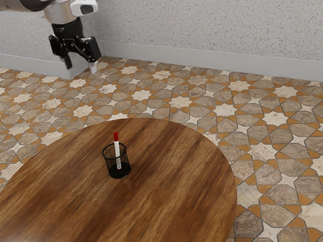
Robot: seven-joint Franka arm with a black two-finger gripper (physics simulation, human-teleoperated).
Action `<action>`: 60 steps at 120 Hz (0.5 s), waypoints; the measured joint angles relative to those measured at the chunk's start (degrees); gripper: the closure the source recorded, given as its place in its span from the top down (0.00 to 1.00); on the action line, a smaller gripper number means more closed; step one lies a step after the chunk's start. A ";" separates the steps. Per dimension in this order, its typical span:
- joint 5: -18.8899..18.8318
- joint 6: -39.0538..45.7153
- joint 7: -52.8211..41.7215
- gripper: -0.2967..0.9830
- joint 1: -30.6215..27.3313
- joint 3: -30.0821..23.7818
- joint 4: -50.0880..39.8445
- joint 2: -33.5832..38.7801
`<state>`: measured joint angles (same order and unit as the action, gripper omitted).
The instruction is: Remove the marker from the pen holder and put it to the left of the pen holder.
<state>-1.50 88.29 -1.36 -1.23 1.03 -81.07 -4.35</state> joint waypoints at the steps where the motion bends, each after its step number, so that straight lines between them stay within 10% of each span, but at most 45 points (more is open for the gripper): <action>1: -0.02 -0.03 -0.05 0.77 -0.12 0.00 0.03 -0.01; 60: -4.43 4.86 -2.11 0.77 2.68 -1.10 4.80 -9.42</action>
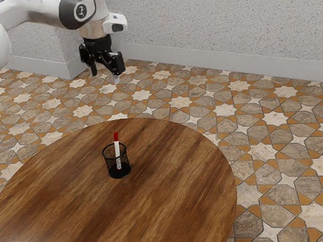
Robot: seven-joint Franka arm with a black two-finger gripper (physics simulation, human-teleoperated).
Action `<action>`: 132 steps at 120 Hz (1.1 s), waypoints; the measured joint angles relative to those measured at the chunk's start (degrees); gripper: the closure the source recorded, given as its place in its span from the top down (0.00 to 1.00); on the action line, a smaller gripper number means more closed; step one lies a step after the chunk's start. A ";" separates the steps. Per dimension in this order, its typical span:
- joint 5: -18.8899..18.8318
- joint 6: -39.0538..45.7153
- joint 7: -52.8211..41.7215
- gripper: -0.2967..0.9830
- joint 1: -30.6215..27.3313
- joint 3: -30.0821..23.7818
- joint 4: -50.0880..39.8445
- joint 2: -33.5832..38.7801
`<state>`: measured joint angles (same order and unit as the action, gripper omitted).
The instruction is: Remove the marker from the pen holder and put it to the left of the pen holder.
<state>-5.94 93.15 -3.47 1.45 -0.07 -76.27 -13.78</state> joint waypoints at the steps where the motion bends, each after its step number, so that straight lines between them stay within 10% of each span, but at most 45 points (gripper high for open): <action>1: -0.14 0.14 -0.02 0.77 0.00 0.01 0.01 -0.46; 132: 9.60 8.82 -2.67 0.77 -1.47 5.42 -11.76 -13.53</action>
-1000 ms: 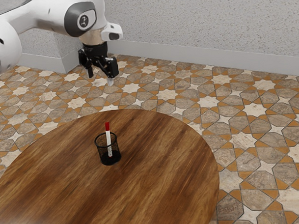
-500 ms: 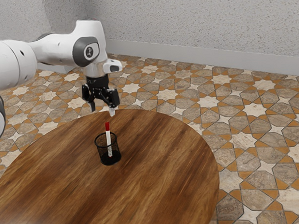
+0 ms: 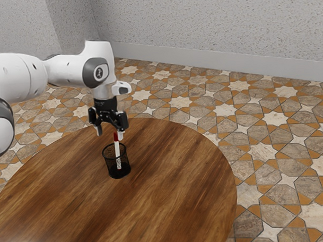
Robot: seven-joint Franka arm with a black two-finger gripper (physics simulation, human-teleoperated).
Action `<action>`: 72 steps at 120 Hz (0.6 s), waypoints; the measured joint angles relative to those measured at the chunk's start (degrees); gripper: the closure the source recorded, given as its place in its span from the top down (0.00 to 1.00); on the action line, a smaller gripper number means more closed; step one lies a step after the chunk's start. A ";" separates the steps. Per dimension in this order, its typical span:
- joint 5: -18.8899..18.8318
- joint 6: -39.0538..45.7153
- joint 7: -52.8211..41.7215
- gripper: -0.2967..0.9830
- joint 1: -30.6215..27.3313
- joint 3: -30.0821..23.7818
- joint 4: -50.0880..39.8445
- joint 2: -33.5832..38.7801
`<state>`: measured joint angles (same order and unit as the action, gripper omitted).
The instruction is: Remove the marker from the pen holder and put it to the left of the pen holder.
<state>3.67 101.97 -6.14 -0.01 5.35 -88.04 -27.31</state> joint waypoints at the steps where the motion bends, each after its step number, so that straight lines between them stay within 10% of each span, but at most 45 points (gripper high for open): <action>1: 0.00 0.11 -0.01 0.77 0.00 0.00 0.03 -0.10; 37: -0.08 3.93 -0.29 0.73 -0.10 0.00 0.95 -2.46; 72: 0.29 5.65 -0.42 0.48 -0.05 0.01 1.00 -2.40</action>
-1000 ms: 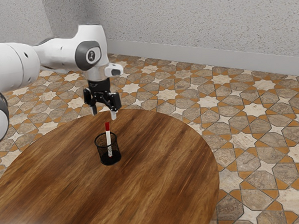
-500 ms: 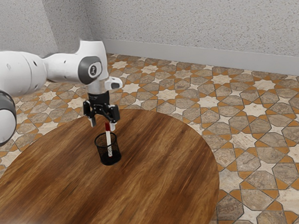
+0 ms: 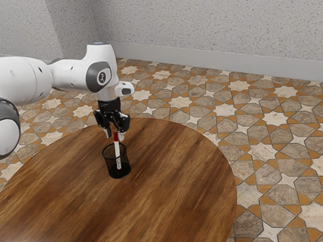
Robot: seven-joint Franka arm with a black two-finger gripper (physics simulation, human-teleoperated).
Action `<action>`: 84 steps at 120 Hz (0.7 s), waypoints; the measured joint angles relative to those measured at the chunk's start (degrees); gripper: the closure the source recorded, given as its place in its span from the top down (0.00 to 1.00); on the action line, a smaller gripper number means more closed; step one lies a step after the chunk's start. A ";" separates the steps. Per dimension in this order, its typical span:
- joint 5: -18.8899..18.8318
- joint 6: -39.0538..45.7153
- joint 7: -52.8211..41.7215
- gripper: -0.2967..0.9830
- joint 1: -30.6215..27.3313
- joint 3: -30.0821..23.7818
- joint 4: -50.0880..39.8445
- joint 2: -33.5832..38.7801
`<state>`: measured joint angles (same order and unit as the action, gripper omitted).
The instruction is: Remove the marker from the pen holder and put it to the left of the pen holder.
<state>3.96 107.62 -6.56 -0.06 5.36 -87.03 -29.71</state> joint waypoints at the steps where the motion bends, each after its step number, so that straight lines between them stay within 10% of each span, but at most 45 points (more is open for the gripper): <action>1: 0.01 0.02 0.00 0.47 0.00 0.00 0.00 0.01; 84: 0.70 0.14 -0.02 0.27 0.59 0.00 -2.84 2.11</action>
<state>4.65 107.76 -6.58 0.53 5.36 -89.88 -27.59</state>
